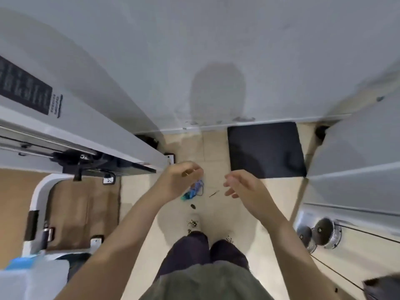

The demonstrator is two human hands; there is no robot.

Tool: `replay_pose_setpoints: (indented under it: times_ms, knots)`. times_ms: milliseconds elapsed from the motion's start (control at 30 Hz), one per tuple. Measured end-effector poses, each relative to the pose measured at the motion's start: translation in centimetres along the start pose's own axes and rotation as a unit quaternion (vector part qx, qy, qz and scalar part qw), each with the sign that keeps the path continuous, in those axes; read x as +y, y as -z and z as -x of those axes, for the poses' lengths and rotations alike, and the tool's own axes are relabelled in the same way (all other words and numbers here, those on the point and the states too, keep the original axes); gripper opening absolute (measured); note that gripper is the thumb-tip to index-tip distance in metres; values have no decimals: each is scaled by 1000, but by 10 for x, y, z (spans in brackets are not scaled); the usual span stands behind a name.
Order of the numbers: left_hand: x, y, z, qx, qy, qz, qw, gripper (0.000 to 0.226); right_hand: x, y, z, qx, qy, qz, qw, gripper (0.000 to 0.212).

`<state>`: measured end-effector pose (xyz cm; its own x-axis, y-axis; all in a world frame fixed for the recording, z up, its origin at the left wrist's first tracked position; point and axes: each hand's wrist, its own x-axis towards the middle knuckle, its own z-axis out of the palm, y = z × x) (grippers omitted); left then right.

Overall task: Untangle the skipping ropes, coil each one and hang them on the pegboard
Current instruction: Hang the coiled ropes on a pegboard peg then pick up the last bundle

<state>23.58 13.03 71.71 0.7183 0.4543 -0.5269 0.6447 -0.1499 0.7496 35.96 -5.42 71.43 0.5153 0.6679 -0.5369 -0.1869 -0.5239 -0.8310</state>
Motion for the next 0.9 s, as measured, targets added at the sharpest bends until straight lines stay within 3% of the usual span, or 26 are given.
replay_pose_setpoints:
  times_ms: [200,433,533,733,833,900]
  knots:
    - [-139,-61,-72,14,45,64,997,14,108,-39,-91,21,-48,-14,999,9]
    - [-384,-119,-221,98,54,93,989,3,330,-153,-276,20,-95,-35,995,7]
    - [-495,-149,-292,112,72,70,989,22,436,-200,-355,35,-143,-45,988,8]
    - [-641,-203,-403,7,166,6,986,84,584,-249,-475,17,-203,3,979,55]
    - [-668,-216,-424,-5,141,66,988,78,607,-253,-507,49,-201,-1,978,72]
    - [-674,-224,-430,8,122,106,987,65,612,-256,-514,35,-171,-21,984,61]
